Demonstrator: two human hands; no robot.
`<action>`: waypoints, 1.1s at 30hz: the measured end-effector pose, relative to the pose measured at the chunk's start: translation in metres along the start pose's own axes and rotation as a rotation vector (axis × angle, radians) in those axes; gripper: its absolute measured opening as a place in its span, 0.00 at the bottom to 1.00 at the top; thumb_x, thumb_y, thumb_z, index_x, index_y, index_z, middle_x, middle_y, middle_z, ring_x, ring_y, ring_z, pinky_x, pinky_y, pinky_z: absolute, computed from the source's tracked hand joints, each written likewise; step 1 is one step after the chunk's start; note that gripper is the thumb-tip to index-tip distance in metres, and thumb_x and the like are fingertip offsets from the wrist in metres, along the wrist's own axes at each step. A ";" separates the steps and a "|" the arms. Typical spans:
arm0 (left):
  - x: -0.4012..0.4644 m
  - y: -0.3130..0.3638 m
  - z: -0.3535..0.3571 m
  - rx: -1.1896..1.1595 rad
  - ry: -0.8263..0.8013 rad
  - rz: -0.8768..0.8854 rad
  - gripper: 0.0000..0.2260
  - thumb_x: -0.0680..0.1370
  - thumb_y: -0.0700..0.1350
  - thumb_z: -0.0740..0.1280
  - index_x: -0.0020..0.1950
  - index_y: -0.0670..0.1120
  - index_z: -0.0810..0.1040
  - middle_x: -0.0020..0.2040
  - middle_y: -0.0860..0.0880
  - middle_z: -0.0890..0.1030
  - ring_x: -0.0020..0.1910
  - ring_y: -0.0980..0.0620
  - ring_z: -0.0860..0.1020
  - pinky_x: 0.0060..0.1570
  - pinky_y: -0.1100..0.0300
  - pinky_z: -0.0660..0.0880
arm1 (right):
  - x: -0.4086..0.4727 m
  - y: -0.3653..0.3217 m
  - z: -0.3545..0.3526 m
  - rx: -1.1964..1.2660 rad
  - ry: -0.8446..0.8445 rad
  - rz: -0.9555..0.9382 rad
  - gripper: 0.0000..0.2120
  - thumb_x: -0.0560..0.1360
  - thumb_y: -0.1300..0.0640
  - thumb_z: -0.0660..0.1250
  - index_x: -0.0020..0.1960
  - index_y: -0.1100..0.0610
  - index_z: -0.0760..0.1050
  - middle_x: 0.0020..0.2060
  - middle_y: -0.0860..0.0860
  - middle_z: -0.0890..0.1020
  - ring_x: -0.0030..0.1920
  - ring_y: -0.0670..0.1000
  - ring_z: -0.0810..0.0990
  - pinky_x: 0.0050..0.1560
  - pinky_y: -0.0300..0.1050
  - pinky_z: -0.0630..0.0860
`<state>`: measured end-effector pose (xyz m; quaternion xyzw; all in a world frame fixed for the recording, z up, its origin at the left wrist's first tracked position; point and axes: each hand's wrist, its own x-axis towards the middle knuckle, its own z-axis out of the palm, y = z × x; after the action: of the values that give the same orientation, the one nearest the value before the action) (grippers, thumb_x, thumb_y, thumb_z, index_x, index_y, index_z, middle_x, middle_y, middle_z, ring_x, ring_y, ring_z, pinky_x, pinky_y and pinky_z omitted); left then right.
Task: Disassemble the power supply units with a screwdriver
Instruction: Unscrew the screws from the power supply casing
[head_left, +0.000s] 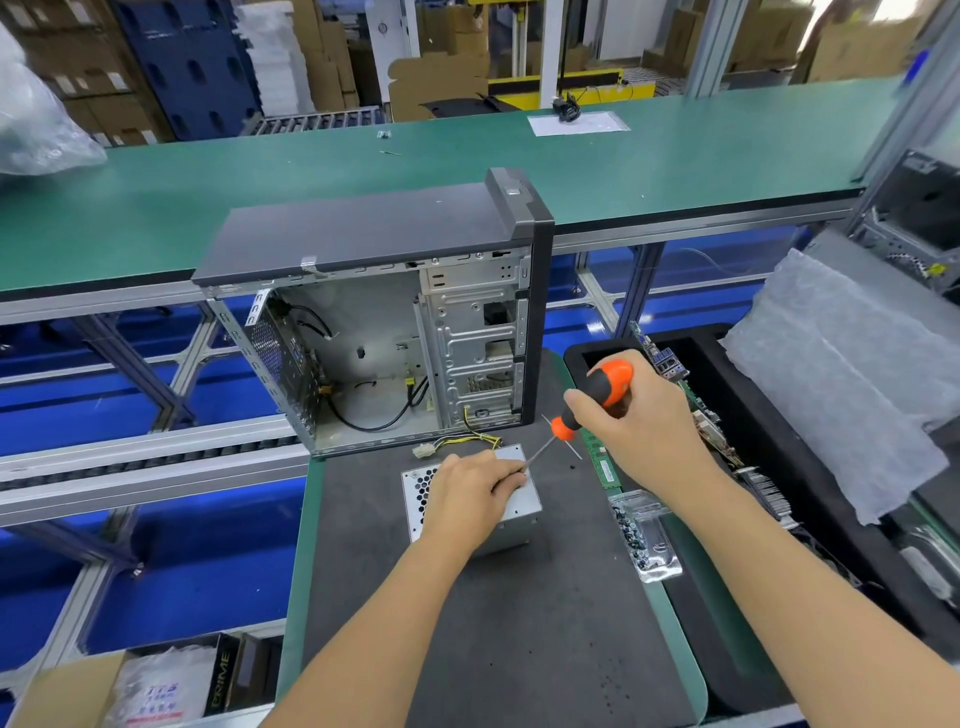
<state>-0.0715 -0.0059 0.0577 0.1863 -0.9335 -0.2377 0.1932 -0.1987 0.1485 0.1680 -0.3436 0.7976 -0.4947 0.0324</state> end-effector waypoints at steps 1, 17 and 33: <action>0.000 0.000 0.000 -0.008 0.006 -0.008 0.07 0.80 0.50 0.69 0.54 0.53 0.86 0.36 0.54 0.77 0.38 0.48 0.75 0.42 0.55 0.64 | 0.002 -0.002 0.000 -0.007 -0.013 -0.013 0.11 0.72 0.46 0.73 0.45 0.47 0.71 0.35 0.43 0.78 0.35 0.44 0.76 0.34 0.29 0.72; 0.001 0.001 0.000 -0.057 0.058 -0.038 0.03 0.75 0.47 0.73 0.42 0.53 0.86 0.32 0.55 0.78 0.34 0.52 0.76 0.40 0.53 0.71 | 0.020 -0.019 0.007 -0.139 -0.110 -0.074 0.13 0.73 0.47 0.72 0.43 0.51 0.69 0.33 0.47 0.75 0.34 0.39 0.75 0.35 0.28 0.71; 0.003 -0.003 0.009 0.016 0.059 -0.074 0.03 0.73 0.52 0.71 0.42 0.55 0.84 0.29 0.59 0.69 0.32 0.54 0.65 0.43 0.59 0.67 | 0.047 -0.088 0.007 -0.955 -0.343 -0.255 0.35 0.67 0.21 0.48 0.39 0.54 0.66 0.32 0.51 0.68 0.30 0.50 0.66 0.27 0.42 0.59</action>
<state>-0.0774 -0.0063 0.0494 0.2291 -0.9218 -0.2314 0.2101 -0.1867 0.0917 0.2500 -0.4905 0.8694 -0.0126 -0.0581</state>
